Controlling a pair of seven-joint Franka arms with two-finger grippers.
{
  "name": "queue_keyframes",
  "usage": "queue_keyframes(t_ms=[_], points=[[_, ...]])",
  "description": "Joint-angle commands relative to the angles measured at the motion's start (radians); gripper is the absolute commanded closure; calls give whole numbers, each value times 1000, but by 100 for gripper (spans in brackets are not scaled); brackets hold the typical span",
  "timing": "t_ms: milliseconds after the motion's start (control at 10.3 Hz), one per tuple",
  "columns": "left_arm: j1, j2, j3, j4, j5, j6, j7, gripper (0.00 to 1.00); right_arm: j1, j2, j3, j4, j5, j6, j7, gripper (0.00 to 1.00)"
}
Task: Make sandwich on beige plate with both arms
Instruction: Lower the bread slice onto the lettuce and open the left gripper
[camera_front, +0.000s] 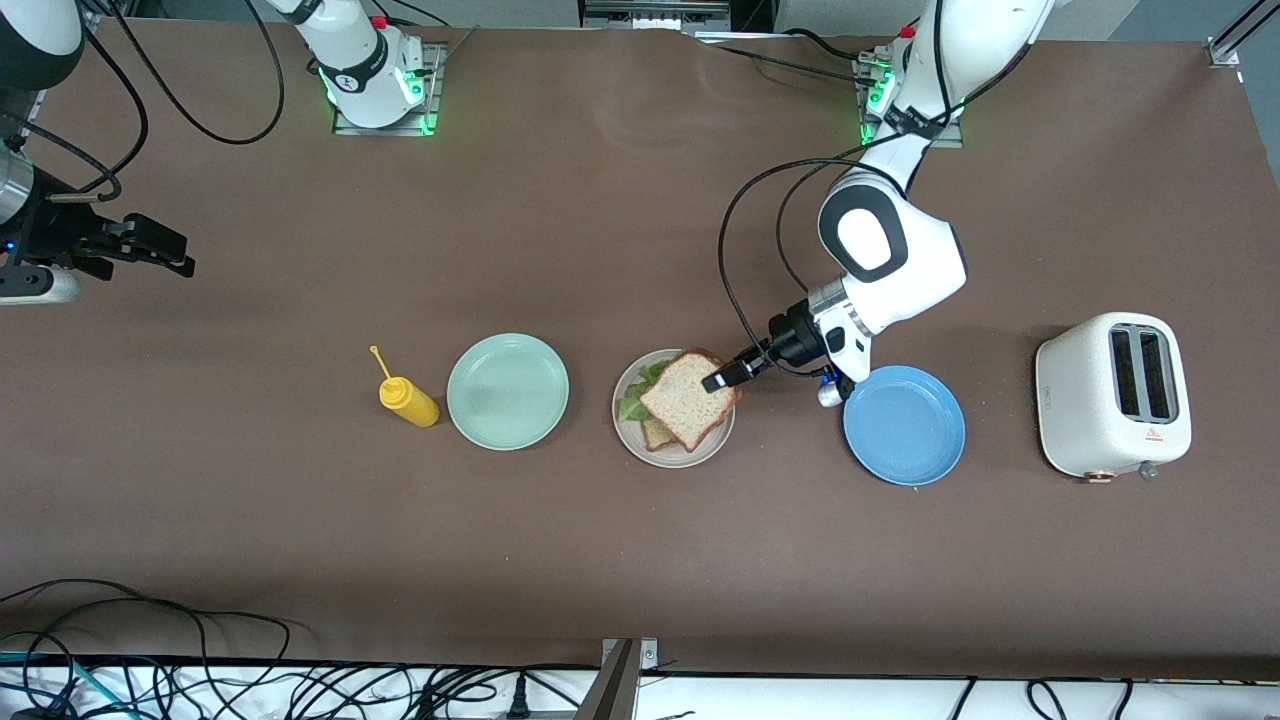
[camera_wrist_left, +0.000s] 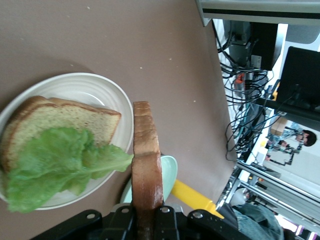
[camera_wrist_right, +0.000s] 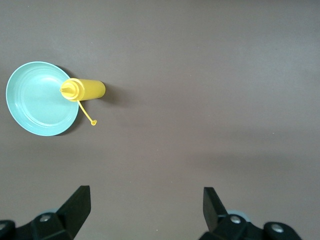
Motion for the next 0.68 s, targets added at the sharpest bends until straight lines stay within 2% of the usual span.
queue_keyframes(t_ms=[0, 290, 581], points=[[-43, 66, 9, 76, -58, 58, 31, 100, 8, -4, -12, -4, 0, -5, -7, 0], [-67, 124, 7, 117, -58, 86, 31, 100, 5, -4, -13, -5, 0, -5, -7, 0], [-77, 141, 1, 118, -61, 103, 74, 100, 5, -4, -13, -5, 0, -5, -7, 0]])
